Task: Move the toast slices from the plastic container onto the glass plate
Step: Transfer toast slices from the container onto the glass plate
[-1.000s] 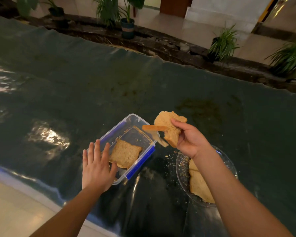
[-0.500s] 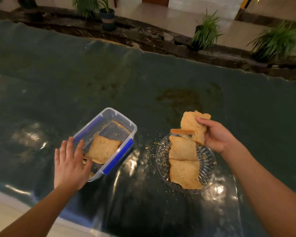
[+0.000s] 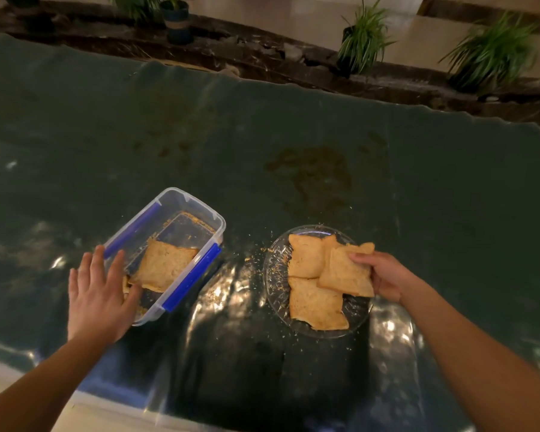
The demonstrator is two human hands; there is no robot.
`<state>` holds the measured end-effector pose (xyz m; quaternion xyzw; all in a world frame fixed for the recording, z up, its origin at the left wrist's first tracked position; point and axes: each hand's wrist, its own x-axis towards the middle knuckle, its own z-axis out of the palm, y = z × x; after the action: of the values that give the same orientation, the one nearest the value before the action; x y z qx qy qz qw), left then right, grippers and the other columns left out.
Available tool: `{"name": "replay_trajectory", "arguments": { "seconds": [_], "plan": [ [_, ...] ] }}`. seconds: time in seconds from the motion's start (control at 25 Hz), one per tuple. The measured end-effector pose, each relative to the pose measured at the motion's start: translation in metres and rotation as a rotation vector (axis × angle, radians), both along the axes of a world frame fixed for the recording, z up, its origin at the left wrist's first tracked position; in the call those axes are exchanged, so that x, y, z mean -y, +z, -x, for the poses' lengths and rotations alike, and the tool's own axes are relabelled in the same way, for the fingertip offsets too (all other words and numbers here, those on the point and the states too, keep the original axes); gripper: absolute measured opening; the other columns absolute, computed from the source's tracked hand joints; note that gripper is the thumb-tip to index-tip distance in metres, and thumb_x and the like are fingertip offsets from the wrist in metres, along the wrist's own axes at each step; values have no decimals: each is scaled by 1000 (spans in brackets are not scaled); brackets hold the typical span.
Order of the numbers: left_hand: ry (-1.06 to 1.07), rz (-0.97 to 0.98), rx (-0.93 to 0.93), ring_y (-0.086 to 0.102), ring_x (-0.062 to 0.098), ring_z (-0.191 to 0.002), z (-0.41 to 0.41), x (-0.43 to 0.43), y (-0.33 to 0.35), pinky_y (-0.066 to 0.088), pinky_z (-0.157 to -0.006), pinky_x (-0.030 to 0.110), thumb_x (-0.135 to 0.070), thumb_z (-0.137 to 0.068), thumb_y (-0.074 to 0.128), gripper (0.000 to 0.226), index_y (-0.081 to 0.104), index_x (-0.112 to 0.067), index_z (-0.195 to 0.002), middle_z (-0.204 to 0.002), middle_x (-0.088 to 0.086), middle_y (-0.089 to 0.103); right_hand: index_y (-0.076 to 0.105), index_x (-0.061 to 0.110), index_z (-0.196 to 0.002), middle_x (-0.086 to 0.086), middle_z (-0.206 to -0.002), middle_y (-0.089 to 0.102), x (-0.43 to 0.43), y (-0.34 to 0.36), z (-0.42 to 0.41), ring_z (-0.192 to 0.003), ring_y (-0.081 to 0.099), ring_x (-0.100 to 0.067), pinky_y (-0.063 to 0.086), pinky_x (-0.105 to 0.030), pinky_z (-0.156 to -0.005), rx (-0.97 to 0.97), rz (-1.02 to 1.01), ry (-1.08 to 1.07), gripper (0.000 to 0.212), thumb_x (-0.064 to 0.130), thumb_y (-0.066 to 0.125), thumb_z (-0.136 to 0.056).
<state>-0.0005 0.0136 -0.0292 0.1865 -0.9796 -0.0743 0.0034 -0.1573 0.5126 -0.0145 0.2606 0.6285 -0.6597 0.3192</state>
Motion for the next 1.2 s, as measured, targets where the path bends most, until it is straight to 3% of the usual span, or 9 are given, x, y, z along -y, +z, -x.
{"name": "replay_trajectory", "arguments": {
  "seconds": [0.2, 0.4, 0.52, 0.64, 0.72, 0.8, 0.88, 1.0, 1.2],
  "plan": [
    [3, -11, 0, -2, 29, -154, 0, -3, 4, -1, -124, 51, -65, -89, 19, 80, 19, -22, -156, -167, 13, 6, 59, 2, -115, -17, -108, 69, -3, -5, -2, -96, 67, -32, 55, -50, -84, -90, -232, -3, 40, 10, 75, -80],
    [7, -20, 6, -3, 29, -154, 0, -5, 7, -2, -124, 50, -64, -89, 19, 80, 18, -22, -157, -167, 12, 4, 54, 5, -120, -12, -113, 64, 3, -7, -3, -101, 63, -30, 53, -50, -89, -275, -559, 131, 51, 16, 78, -77],
    [7, -14, 7, -4, 28, -154, 0, -4, 6, -2, -124, 50, -64, -89, 18, 80, 16, -22, -157, -167, 12, 3, 52, 8, -122, -9, -110, 63, 8, -5, -1, -104, 61, -32, 51, -43, -87, -379, -741, 269, 50, 22, 75, -80],
    [12, -4, 3, -3, 29, -154, 1, -3, 5, 0, -124, 51, -62, -91, 20, 77, 17, -22, -156, -167, 12, 4, 45, 10, -135, -15, -127, 54, 13, -2, -7, -117, 51, -36, 43, -41, -94, -570, -981, 395, 60, 25, 70, -82],
    [16, 0, 2, -2, 29, -154, 1, -4, 3, 0, -124, 51, -61, -91, 21, 76, 19, -22, -156, -167, 12, 5, 56, 13, -126, -12, -124, 52, 19, 0, -19, -115, 47, -34, 40, -42, -97, -786, -1095, 473, 51, 25, 70, -79],
    [17, 0, 0, -2, 29, -154, 2, -3, 2, 0, -124, 51, -60, -91, 21, 75, 19, -23, -156, -167, 12, 5, 67, 18, -107, -4, -107, 57, 29, 2, -31, -102, 46, -26, 44, -40, -90, -950, -1131, 568, 36, 34, 72, -75],
    [17, 3, 1, -2, 28, -154, 2, -2, 1, 0, -124, 51, -61, -91, 21, 75, 19, -23, -156, -167, 11, 4, 67, 25, -98, 3, -95, 58, 40, 4, -39, -95, 44, -19, 45, -37, -85, -974, -1136, 752, 35, 48, 70, -71],
    [14, 3, 4, -3, 28, -154, 2, -2, 1, 0, -124, 51, -62, -92, 19, 74, 21, -24, -155, -167, 11, 4, 62, 32, -109, 5, -99, 55, 50, 1, -44, -100, 44, -19, 44, -38, -89, -910, -1184, 987, 38, 50, 65, -75],
    [8, 13, 3, -3, 29, -154, 1, -2, 1, -1, -123, 51, -62, -92, 19, 73, 25, -24, -154, -167, 10, 4, 64, 30, -114, 2, -99, 56, 48, 4, -47, -98, 48, -20, 45, -39, -89, -954, -1166, 1008, 33, 41, 63, -83]
  ]
}}
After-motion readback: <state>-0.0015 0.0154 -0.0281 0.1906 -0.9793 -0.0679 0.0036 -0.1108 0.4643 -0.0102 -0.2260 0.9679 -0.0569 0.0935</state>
